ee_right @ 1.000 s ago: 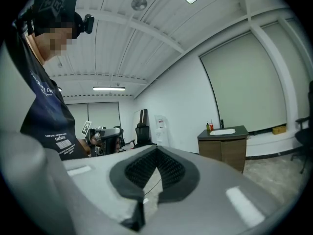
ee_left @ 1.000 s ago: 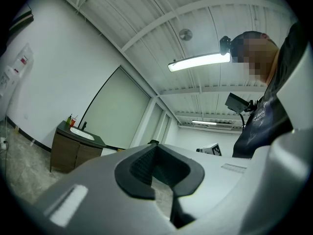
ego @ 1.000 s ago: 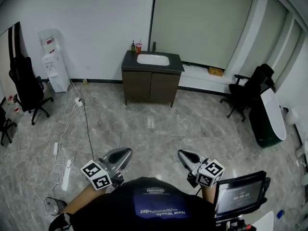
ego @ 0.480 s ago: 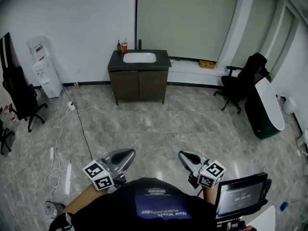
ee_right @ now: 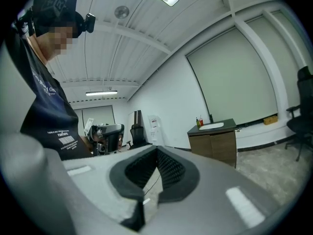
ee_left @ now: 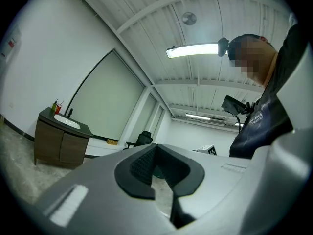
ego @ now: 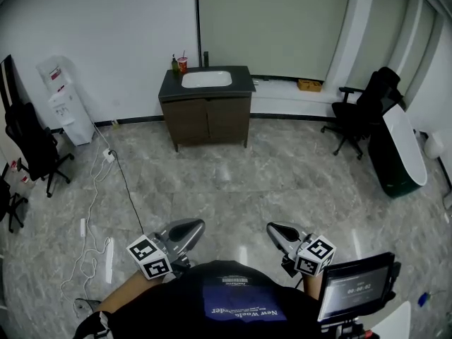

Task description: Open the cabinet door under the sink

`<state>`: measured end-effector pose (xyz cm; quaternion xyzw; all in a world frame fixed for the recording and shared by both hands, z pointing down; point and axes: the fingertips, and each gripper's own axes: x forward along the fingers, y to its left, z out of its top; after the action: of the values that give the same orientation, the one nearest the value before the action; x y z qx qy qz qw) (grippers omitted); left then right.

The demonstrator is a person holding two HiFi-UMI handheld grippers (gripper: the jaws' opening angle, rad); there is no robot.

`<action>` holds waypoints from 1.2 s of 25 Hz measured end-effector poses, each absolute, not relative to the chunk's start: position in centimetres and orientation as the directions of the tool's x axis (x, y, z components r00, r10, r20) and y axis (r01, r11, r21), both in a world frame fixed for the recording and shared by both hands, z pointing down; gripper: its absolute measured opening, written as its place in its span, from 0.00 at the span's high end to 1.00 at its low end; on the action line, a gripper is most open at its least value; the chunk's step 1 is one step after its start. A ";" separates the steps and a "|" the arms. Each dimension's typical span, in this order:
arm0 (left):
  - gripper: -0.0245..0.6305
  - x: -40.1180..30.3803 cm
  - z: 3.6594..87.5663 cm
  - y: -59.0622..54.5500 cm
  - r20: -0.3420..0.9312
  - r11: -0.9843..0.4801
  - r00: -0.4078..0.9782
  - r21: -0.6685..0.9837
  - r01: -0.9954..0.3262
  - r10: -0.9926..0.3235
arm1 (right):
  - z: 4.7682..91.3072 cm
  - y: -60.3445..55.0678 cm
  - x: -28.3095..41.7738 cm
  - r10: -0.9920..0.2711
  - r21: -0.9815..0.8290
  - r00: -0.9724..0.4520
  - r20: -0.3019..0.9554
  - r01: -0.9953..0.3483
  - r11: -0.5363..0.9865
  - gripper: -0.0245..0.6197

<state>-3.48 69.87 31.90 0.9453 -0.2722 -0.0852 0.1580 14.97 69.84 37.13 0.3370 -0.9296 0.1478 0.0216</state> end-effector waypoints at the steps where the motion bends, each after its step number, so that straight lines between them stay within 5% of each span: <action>1: 0.96 -3.6 31.8 69.6 -0.078 -0.803 0.839 0.349 -0.484 -0.539 | 36.9 69.6 14.7 -0.620 -0.256 -0.772 0.142 -0.633 0.730 0.96; 19: 0.96 -19.3 30.6 51.2 -0.147 -0.822 0.842 0.356 -0.444 -0.519 | 33.8 51.3 -0.8 -0.632 -0.182 -0.756 0.174 -0.655 0.734 0.96; 30: 0.96 -17.7 32.0 42.0 -0.142 -0.773 0.793 0.379 -0.509 -0.592 | 35.4 41.0 0.4 -0.549 -0.206 -0.816 0.183 -0.578 0.790 0.96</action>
<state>-17.70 42.04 31.97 0.9328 -0.2953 -0.1275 0.1628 0.40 40.97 35.42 0.2982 -0.9443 0.1268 0.0569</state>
